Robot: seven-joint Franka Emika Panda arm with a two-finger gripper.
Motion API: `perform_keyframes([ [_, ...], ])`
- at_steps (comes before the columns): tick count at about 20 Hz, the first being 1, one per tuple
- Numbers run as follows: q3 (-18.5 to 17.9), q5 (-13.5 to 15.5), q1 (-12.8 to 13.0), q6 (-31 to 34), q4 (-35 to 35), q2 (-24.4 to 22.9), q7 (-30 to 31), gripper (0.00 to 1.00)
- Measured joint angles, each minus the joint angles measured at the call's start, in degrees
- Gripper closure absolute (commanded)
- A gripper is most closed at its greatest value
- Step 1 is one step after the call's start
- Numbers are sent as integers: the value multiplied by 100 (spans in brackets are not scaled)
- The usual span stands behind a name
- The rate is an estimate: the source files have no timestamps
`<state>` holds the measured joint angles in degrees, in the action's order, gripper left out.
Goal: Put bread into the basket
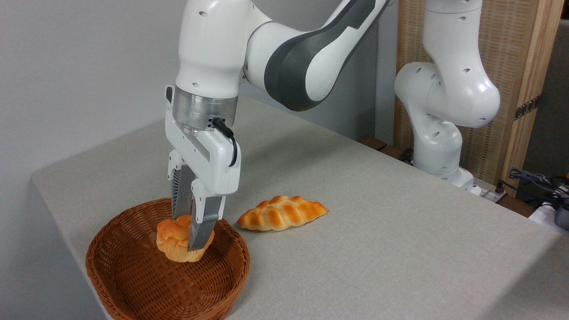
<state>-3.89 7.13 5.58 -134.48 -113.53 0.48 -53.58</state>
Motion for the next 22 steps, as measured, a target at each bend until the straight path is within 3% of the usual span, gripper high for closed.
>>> perform_keyframes([
  [16, -30, 0, -7, 15, 30, -55, 30, 0],
  [20, -96, 0, -71, 376, 48, -300, 35, 0],
  [22, -220, 0, -90, 855, 74, -539, 34, 0],
])
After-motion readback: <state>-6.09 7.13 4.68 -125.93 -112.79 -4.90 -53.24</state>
